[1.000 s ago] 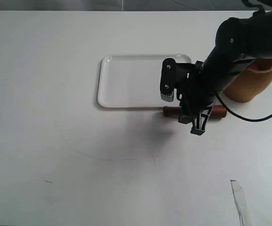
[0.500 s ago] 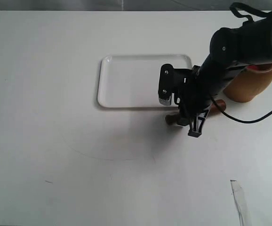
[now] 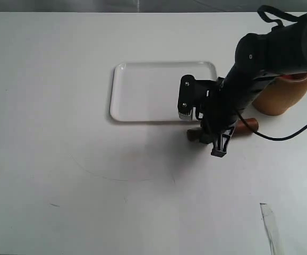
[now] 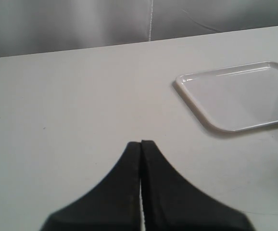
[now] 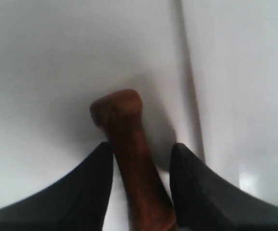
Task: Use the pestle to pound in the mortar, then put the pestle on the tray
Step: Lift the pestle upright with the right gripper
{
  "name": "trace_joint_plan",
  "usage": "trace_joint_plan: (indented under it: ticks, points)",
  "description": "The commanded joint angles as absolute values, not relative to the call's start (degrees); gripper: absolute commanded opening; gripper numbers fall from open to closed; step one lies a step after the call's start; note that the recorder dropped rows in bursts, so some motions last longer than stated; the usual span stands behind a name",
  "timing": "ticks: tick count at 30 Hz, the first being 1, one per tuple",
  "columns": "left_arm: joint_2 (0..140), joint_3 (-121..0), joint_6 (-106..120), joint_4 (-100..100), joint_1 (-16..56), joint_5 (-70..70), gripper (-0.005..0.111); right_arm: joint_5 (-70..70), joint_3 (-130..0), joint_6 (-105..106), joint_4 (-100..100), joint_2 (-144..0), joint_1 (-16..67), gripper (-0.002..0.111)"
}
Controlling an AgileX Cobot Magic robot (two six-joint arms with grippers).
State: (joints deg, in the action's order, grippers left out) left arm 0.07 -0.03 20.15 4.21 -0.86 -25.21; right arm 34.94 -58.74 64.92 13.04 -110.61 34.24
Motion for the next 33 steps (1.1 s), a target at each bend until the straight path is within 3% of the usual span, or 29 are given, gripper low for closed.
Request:
trace_joint_plan:
  ticks: [1,6,10,11,21,33]
  points:
    - [0.0,0.0,19.68,3.79,-0.42,-25.03,0.0,35.22,-58.82,65.71,12.78,-113.86,35.88,0.037]
    - [0.0,0.0,19.68,3.79,-0.42,-25.03,0.0,34.73,-58.82,65.73,9.93,-115.01,38.03,0.031]
    - [0.0,0.0,19.68,3.79,-0.42,-25.03,0.0,34.97,-58.82,65.48,9.38,-115.01,38.71,0.001]
    - [0.0,0.0,19.68,3.79,-0.42,-25.03,0.0,34.95,-58.82,65.09,9.38,-115.01,38.7,0.0]
    - [0.0,0.0,19.68,3.79,-0.42,-25.03,0.0,34.25,-58.82,56.69,6.34,-112.24,38.7,0.0]
    - [0.0,0.0,19.68,3.79,-0.42,-25.03,0.0,21.08,-58.82,45.74,6.57,-89.32,38.7,0.0]
